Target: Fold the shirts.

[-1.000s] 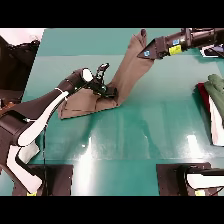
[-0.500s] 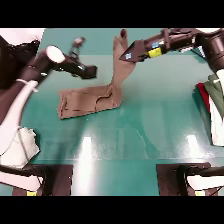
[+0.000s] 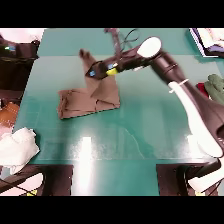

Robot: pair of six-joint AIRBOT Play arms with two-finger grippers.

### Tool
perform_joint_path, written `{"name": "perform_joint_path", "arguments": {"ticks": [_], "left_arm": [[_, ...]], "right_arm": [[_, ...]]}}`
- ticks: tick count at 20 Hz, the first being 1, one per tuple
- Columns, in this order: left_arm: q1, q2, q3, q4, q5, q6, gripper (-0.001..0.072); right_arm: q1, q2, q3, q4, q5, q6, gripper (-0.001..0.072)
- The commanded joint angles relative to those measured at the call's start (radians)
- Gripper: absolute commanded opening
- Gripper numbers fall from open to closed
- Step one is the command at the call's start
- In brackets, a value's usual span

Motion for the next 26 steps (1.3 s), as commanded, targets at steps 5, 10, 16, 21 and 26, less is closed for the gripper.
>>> {"name": "perform_joint_path", "arguments": {"ticks": [5, 10, 16, 21, 26], "left_arm": [[0.054, 0.05, 0.0, 0.031, -0.15, 0.003, 0.003], [0.054, 0.05, 0.0, 0.034, -0.164, 0.004, 0.003], [0.054, 0.05, -0.002, 0.031, -0.17, 0.004, 0.003], [0.053, 0.05, -0.002, 0.03, -0.151, 0.004, 0.003], [0.053, 0.05, -0.002, 0.028, -0.155, 0.004, 0.003]], "right_arm": [[0.196, -0.228, 0.01, 0.082, -0.205, -0.149, 0.036], [0.152, -0.291, 0.196, 0.11, 0.046, -0.137, 0.06], [-0.171, -0.096, -0.098, -0.246, 0.251, 0.059, 0.0593], [-0.365, -0.093, -0.296, -0.095, 0.19, 0.082, 0.072], [-0.349, -0.226, -0.309, 0.121, 0.188, 0.082, 0.0717]]}}
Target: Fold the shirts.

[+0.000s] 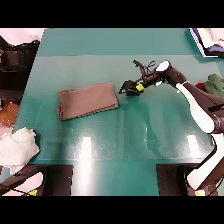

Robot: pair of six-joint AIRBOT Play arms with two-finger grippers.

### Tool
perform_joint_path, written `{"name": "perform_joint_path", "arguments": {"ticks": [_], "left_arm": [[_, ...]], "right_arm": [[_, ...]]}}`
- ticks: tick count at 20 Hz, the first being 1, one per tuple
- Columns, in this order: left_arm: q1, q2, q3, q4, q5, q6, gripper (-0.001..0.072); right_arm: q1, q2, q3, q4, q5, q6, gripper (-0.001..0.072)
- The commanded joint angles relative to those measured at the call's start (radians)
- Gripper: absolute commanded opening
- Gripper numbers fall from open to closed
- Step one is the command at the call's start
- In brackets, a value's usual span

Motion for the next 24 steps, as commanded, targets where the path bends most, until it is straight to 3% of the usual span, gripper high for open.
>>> {"name": "perform_joint_path", "arguments": {"ticks": [1, 5, 8, 11, 13, 14, 18, 24], "left_arm": [[0.001, 0.0, 0.0, -0.002, 0.0, 0.0, 0.0029], [0.001, 0.001, 0.0, -0.002, -0.008, 0.0, 0.003], [0.001, 0.0, 0.0, -0.002, -0.019, 0.0, 0.003], [0.001, 0.001, 0.0, -0.002, -0.03, 0.0, 0.003], [0.001, 0.001, 0.0, -0.002, -0.036, 0.0, 0.003], [0.001, 0.001, 0.0, -0.002, -0.04, 0.0, 0.003], [0.001, 0.001, 0.0, -0.001, -0.064, 0.001, 0.003], [0.001, 0.001, 0.0, -0.002, -0.068, 0.0, 0.003]], "right_arm": [[0.013, -0.079, -0.018, 0.154, -0.006, 0.004, 0.0716], [0.103, -0.156, 0.098, 0.164, -0.036, 0.005, 0.0712], [0.167, -0.198, 0.205, 0.164, -0.079, 0.006, 0.064], [0.211, -0.216, 0.257, 0.162, -0.105, 0.005, 0.0399], [0.219, -0.216, 0.278, 0.163, -0.114, -0.04, 0.0052], [0.219, -0.216, 0.293, 0.163, -0.108, -0.059, 0.0018], [0.138, -0.16, 0.34, 0.121, -0.041, -0.059, 0.0014], [-0.187, 0.087, 0.284, -0.116, 0.008, -0.013, 0.0014]]}}
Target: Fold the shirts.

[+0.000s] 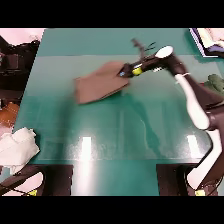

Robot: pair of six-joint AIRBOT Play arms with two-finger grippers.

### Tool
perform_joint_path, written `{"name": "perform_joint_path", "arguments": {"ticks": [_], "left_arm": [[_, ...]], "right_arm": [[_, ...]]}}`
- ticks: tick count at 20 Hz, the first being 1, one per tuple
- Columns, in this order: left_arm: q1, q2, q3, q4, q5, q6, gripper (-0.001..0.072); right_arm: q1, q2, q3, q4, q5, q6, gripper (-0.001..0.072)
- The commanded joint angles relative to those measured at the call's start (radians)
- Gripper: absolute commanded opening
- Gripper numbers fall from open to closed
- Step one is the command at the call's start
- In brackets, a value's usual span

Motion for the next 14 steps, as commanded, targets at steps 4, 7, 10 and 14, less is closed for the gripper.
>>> {"name": "perform_joint_path", "arguments": {"ticks": [4, 7, 10, 14], "left_arm": [[0.001, 0.001, 0.0, -0.013, -0.006, -0.001, 0.003], [0.001, 0.001, 0.0, -0.061, -0.007, -0.002, 0.003], [0.001, 0.001, 0.0, -0.116, -0.008, -0.002, 0.003], [0.001, 0.001, 0.0, -0.142, -0.04, -0.01, 0.003]], "right_arm": [[-0.421, 0.244, -0.059, -0.222, 0.022, 0.03, 0.0014], [-0.616, 0.292, -0.059, -0.24, -0.019, 0.029, 0.0014], [-0.766, 0.299, -0.059, -0.241, -0.073, 0.025, 0.0014], [-0.872, 0.298, -0.058, -0.225, -0.152, 0.001, 0.0014]]}}
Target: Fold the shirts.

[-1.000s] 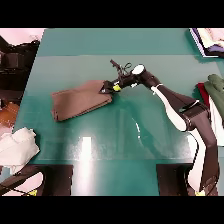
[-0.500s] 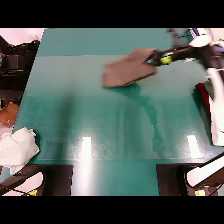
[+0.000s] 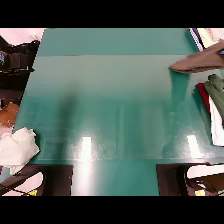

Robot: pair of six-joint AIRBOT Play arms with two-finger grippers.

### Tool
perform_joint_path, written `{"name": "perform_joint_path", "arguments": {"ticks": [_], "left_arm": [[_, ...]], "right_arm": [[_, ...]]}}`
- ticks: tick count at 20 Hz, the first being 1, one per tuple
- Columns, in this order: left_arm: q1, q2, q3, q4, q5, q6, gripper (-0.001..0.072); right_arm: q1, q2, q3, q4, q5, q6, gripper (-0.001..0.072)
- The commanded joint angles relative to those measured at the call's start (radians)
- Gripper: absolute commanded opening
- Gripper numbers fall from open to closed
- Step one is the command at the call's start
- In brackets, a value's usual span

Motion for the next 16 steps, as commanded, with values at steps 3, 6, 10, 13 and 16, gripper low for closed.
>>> {"name": "perform_joint_path", "arguments": {"ticks": [3, 6, 10, 13, 16], "left_arm": [[0.001, 0.001, 0.0, -0.028, -0.039, -0.007, 0.003], [0.001, 0.001, 0.0, -0.029, -0.04, -0.008, 0.003], [0.001, 0.001, 0.0, -0.03, -0.04, -0.007, 0.003], [0.0, 0.001, 0.0, -0.03, -0.041, -0.006, 0.003], [0.0, 0.001, 0.0, -0.029, -0.04, -0.005, 0.003]], "right_arm": [[-0.129, 0.006, 0.005, 0.111, -0.085, -0.074, 0.0014], [-0.142, 0.006, 0.089, 0.135, -0.08, -0.098, 0.0014], [-0.156, 0.01, 0.238, 0.121, -0.018, -0.094, 0.0014], [-0.17, 0.053, 0.223, 0.03, 0.034, -0.019, 0.0014], [-0.182, 0.133, 0.114, -0.149, 0.091, 0.047, 0.0014]]}}
